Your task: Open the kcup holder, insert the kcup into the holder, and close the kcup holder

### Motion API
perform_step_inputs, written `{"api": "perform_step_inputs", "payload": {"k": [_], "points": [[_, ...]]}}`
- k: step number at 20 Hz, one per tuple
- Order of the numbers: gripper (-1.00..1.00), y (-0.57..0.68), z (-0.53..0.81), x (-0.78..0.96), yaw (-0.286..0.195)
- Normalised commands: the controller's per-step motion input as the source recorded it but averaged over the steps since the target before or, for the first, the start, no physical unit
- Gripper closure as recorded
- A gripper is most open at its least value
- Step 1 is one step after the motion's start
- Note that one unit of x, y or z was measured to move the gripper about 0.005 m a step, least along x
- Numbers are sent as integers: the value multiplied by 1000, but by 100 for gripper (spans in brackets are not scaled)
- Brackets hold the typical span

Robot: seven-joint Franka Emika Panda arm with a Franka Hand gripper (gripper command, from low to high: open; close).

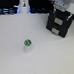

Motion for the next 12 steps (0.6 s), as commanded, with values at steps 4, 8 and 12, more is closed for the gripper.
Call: {"api": "perform_step_inputs", "payload": {"k": [4, 8, 12], "points": [[-100, 43, -472, -327, 10], [100, 14, -159, -136, -3], [100, -7, -5, 1, -7]]}}
